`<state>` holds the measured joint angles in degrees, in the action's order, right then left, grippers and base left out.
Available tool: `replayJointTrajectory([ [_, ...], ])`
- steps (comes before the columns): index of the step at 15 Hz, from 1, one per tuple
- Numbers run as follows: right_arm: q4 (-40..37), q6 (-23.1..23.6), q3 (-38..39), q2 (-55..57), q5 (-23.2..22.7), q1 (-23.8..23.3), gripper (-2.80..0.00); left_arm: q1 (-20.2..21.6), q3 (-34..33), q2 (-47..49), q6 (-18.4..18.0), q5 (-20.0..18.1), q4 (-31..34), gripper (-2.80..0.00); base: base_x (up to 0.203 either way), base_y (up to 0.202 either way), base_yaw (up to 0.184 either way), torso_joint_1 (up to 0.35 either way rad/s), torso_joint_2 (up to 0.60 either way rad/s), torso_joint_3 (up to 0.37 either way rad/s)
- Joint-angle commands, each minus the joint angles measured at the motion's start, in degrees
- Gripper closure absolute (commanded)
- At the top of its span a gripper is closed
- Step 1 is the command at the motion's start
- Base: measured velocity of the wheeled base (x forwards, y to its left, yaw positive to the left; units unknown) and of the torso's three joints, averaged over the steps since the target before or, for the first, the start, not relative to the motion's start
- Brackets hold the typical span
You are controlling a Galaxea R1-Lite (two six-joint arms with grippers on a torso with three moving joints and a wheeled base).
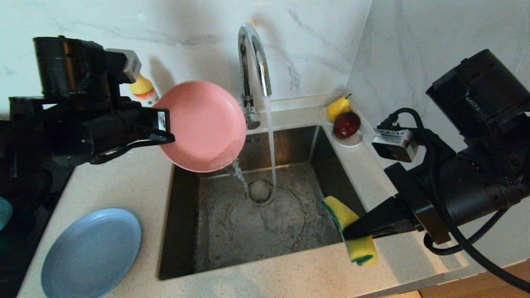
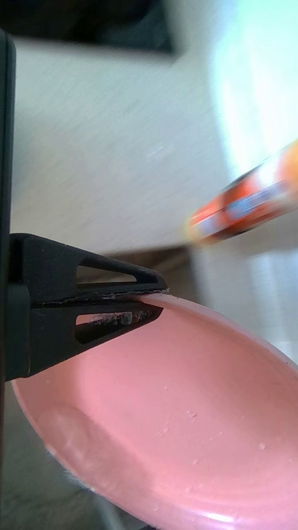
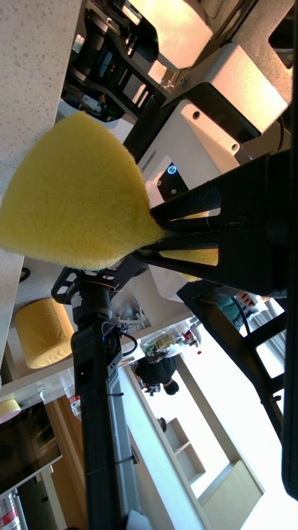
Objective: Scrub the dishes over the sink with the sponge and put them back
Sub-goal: Wash the plate, then wipe the plate
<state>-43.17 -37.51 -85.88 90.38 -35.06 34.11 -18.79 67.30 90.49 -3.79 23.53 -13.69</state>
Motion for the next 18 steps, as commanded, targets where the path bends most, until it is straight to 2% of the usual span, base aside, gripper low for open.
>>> replayJointTrajectory([
  [1,-0.3,-0.2,0.0,0.4,-0.3,0.1,0.0,0.4,-3.3,-3.8,-5.6,0.1,-8.9,0.0,0.0,0.0,0.0,0.0,0.0,0.0],
  [4,-0.3,-0.2,0.2,0.5,-0.3,0.0,0.0,0.3,-8.8,-5.1,-11.9,-0.2,-22.0,0.0,0.0,0.0,0.0,0.0,0.0,0.0],
  [6,-0.3,-0.2,0.1,0.4,-0.3,0.0,0.0,0.3,-12.1,-5.4,-14.0,-0.4,-29.0,0.0,0.0,0.0,0.0,0.0,0.0,0.0],
  [9,-0.3,-0.3,-0.1,-0.6,-0.3,0.0,0.0,0.3,-12.1,-6.3,-13.8,-0.7,-27.9,0.0,0.0,0.0,0.0,0.0,0.0,0.0],
  [11,-0.4,-0.5,0.1,-1.8,-0.4,0.1,0.0,0.3,-12.0,-7.4,-11.4,-1.9,-21.7,0.0,0.0,0.0,0.0,0.0,0.0,0.0],
  [13,-0.4,-0.6,0.0,-2.8,-0.6,0.1,0.0,0.3,-10.9,-9.4,-6.1,-5.0,-11.1,0.0,0.0,0.0,0.0,0.0,0.0,0.0],
  [15,-0.3,-0.5,-0.2,-3.4,-0.7,0.7,0.0,0.3,-9.2,-12.3,-1.7,-10.6,3.7,0.0,0.0,0.0,0.0,0.0,0.0,0.0],
  [16,-0.3,-0.6,-0.2,-3.7,-0.7,1.5,0.0,0.3,-8.7,-14.3,0.7,-15.7,10.3,0.0,0.0,0.0,0.0,0.0,0.0,0.0],
  [17,-0.4,-0.6,-0.2,-3.9,-0.7,2.2,0.0,0.3,-8.7,-16.1,2.4,-20.0,14.0,0.0,0.0,0.0,0.0,0.0,0.0,0.0],
  [18,-0.5,-0.6,-0.2,-4.2,-0.8,3.1,0.0,0.2,-9.7,-16.9,3.3,-21.7,15.6,0.0,0.0,0.0,0.0,0.0,0.0,0.0],
])
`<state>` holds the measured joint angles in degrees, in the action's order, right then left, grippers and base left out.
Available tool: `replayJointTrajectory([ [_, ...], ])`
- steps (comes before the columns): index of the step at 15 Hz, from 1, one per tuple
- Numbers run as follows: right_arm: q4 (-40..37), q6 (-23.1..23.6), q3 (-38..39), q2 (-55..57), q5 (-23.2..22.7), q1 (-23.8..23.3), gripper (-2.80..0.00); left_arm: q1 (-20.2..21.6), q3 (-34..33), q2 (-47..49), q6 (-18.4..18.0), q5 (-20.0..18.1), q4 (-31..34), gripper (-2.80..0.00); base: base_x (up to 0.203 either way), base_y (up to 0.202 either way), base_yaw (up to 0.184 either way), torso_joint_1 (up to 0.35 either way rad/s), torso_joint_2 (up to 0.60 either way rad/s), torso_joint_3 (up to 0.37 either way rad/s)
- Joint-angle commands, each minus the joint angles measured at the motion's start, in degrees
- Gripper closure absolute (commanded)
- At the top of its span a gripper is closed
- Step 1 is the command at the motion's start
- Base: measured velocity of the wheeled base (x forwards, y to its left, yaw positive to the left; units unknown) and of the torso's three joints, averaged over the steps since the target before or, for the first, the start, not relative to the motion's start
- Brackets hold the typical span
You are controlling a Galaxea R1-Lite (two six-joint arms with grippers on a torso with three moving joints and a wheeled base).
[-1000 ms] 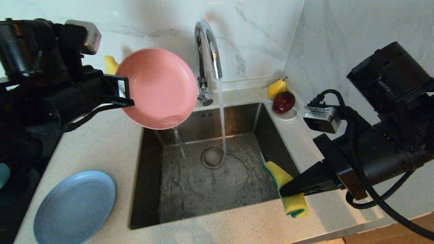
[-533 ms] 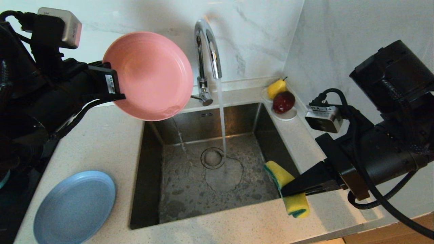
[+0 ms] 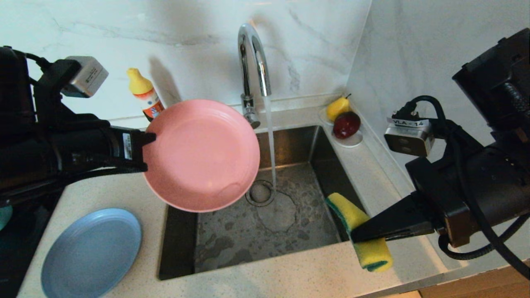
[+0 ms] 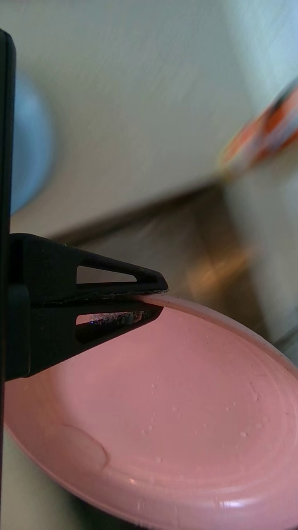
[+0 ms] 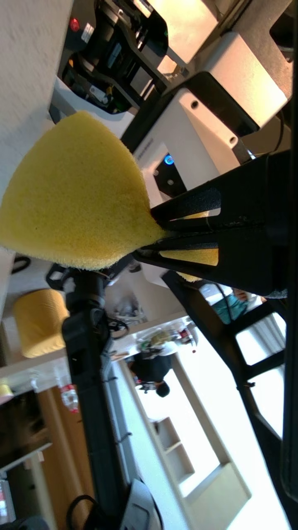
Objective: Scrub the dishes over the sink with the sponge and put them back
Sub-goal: Wipe the plate
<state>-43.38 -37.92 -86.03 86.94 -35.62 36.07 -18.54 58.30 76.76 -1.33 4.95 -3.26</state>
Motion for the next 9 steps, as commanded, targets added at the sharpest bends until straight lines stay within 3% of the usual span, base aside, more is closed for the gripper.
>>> replayJointTrajectory([
  [1,-0.2,-0.2,-0.2,-1.0,-0.2,2.4,0.0,-0.5,-1.8,-3.4,1.8,-3.4,7.2,0.0,0.0,0.0,0.0,0.0,0.0,0.0],
  [3,0.0,-0.3,-0.6,-1.1,-0.2,4.3,0.0,-2.8,-2.5,-3.3,5.3,-3.8,11.3,0.0,0.0,0.0,0.0,0.0,0.0,0.0],
  [5,0.0,0.0,-0.9,-0.6,-0.2,4.6,0.0,-3.6,-3.1,-3.1,10.1,-7.0,12.7,0.0,0.0,0.0,0.0,0.0,0.0,0.0],
  [9,0.1,0.2,-1.9,1.9,-0.2,7.4,0.0,-8.5,-5.8,-2.8,14.8,-9.4,12.6,0.0,0.0,0.0,0.0,0.0,0.0,0.0],
])
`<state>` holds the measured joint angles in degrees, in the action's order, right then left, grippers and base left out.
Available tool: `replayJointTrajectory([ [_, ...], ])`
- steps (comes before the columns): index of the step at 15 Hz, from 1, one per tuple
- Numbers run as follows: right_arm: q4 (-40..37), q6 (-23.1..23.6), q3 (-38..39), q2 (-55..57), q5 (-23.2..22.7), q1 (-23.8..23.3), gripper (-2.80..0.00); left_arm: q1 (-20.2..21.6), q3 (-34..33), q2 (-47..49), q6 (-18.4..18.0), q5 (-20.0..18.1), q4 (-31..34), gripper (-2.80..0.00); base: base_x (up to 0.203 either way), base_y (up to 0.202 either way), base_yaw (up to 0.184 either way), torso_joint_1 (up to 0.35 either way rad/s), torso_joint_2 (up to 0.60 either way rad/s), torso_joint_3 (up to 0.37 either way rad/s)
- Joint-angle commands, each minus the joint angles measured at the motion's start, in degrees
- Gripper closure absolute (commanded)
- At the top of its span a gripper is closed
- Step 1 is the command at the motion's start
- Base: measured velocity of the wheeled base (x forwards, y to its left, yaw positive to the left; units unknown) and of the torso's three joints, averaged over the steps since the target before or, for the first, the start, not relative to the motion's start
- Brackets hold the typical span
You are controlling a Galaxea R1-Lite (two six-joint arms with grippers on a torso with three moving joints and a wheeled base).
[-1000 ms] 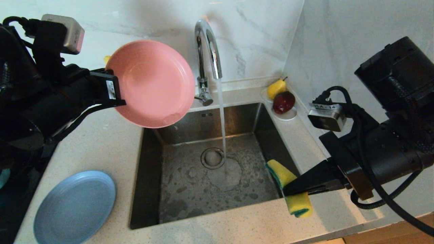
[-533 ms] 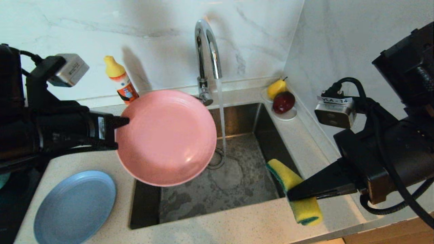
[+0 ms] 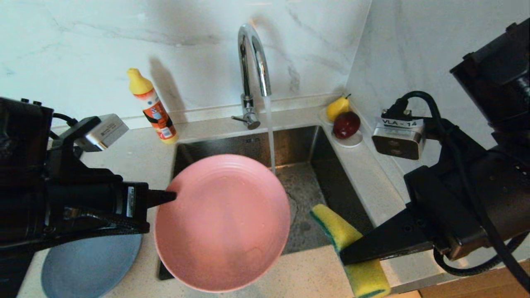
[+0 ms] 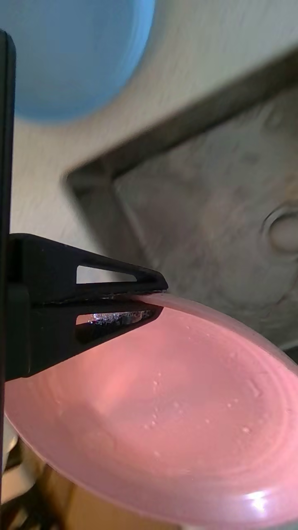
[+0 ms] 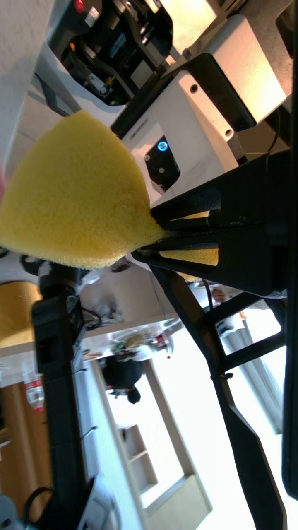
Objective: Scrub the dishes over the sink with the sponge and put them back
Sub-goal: Wipe the plate
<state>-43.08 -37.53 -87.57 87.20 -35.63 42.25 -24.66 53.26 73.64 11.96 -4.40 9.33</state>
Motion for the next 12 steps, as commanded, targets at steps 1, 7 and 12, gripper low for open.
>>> replayJointTrajectory([
  [1,-0.2,-0.1,-0.7,3.1,-0.2,2.4,0.0,-3.7,-1.1,0.8,2.8,-0.1,-0.2,0.0,0.0,0.0,0.0,0.0,0.0,0.0],
  [7,-0.6,-0.3,-8.3,12.6,0.0,7.0,0.0,-5.9,-2.8,4.3,2.2,2.8,-4.5,0.0,0.0,0.0,0.0,0.0,0.0,0.0],
  [12,-3.8,-0.5,-18.2,22.1,0.2,10.1,0.0,-7.6,-5.0,6.2,1.5,7.8,-15.6,0.0,0.0,0.0,0.0,0.0,0.0,0.0],
])
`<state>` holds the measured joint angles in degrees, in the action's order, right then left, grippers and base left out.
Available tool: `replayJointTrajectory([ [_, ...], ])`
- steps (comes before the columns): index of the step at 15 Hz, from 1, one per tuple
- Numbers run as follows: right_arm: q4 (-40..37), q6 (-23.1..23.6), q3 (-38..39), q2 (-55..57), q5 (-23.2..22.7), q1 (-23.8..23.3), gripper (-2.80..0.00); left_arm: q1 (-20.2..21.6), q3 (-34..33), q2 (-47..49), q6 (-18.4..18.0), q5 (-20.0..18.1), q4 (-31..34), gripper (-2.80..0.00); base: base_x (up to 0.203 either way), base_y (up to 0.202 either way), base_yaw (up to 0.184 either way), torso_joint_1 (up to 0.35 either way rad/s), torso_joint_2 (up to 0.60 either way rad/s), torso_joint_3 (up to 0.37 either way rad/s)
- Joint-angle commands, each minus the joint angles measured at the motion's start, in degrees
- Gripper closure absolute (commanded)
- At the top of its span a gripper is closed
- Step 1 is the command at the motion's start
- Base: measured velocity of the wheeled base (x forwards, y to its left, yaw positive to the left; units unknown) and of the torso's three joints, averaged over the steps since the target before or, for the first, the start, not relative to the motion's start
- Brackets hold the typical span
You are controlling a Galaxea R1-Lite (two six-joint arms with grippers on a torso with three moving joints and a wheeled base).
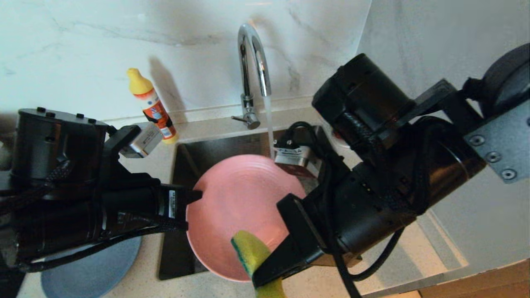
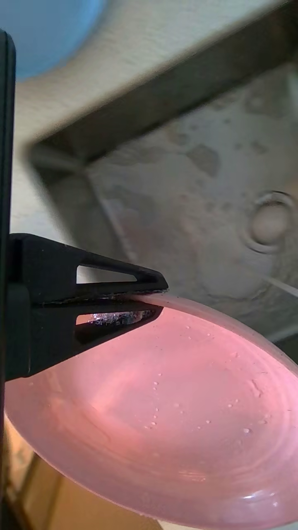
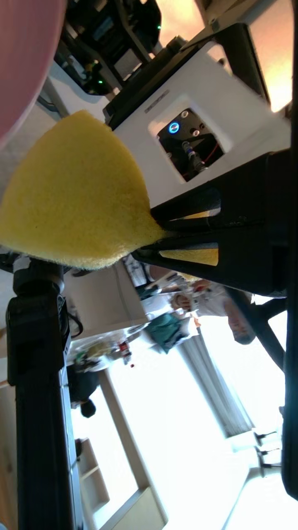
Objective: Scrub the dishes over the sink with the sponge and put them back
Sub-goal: Wipe the plate
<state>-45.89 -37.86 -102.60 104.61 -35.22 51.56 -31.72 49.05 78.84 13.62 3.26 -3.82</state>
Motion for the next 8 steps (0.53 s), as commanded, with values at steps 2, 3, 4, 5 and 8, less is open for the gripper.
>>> replayJointTrajectory([
  [2,-3.4,-0.3,-7.4,8.3,-0.4,1.2,0.0,-0.8,-1.1,1.5,-0.6,0.2,-5.6,0.0,0.0,0.0,0.0,0.0,0.0,0.0],
  [3,-3.9,-0.3,-7.9,9.4,-0.4,1.3,0.0,-0.8,-1.3,1.4,-0.7,0.5,-6.7,0.0,0.0,0.0,0.0,0.0,0.0,0.0],
  [4,-3.9,-0.3,-8.1,9.8,-0.5,1.4,0.0,-0.8,-1.5,1.3,-0.8,0.9,-7.1,0.0,0.0,0.0,0.0,0.0,0.0,0.0],
  [5,-4.0,-0.3,-8.1,10.1,-0.4,1.5,0.0,-0.8,-1.9,1.4,-2.0,2.0,-7.4,0.0,0.0,0.0,0.0,0.0,0.0,0.0],
  [8,-4.2,-0.5,-8.2,10.2,-0.2,1.5,0.0,-0.9,-4.6,1.5,-7.1,3.8,-12.6,0.0,0.0,0.0,0.0,0.0,0.0,0.0],
])
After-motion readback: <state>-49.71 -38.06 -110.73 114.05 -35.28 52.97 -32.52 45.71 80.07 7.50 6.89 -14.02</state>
